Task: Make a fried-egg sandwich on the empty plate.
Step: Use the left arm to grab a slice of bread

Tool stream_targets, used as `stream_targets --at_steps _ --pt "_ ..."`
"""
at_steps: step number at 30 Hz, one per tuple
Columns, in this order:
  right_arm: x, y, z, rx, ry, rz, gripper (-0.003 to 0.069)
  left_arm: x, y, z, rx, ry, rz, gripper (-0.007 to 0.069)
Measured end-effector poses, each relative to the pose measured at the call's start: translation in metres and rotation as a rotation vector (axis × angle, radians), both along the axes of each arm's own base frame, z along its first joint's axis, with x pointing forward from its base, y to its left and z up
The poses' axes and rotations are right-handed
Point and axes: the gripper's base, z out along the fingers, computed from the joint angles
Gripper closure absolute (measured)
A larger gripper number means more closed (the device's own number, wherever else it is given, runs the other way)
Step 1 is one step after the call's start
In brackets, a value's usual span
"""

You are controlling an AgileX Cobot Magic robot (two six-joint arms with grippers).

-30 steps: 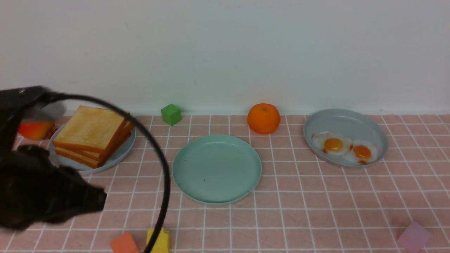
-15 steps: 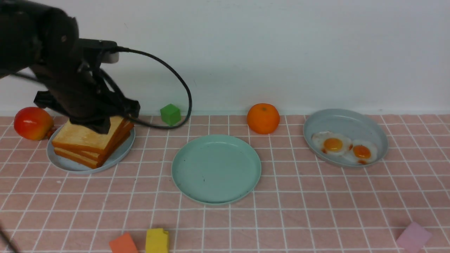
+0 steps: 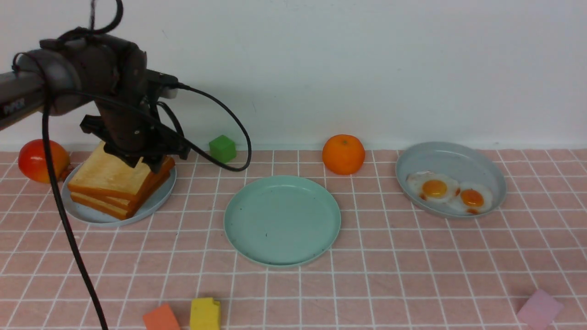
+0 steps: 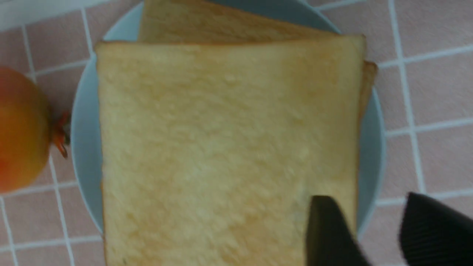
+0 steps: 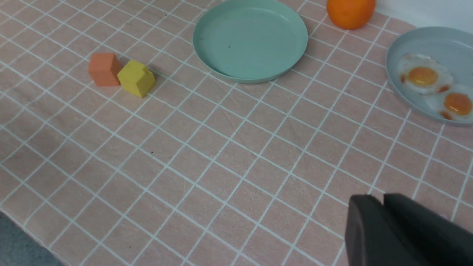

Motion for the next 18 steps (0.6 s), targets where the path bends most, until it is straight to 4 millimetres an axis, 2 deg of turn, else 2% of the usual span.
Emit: stream_targets --at_steps 2,4,9,15,18 --pt "0.0 0.0 0.0 -0.003 -0.002 -0.002 0.0571 0.004 0.0 -0.008 0.011 0.001 -0.006 0.0216" --pt "0.0 -0.001 0.0 -0.01 -0.004 -0.005 0.0571 0.006 0.001 -0.015 0.029 0.005 -0.013 0.0199" --pt "0.001 -0.002 0.001 -0.014 -0.019 -0.013 0.0571 0.012 0.004 -0.027 0.11 0.0 -0.049 0.02" --pt "0.002 -0.002 0.001 -0.013 -0.029 -0.017 0.0567 0.016 0.006 -0.03 0.151 -0.013 -0.07 0.0274" --pt "0.002 -0.002 0.001 -0.015 -0.03 -0.018 0.0564 0.016 0.006 -0.03 0.154 -0.015 -0.071 0.0367"
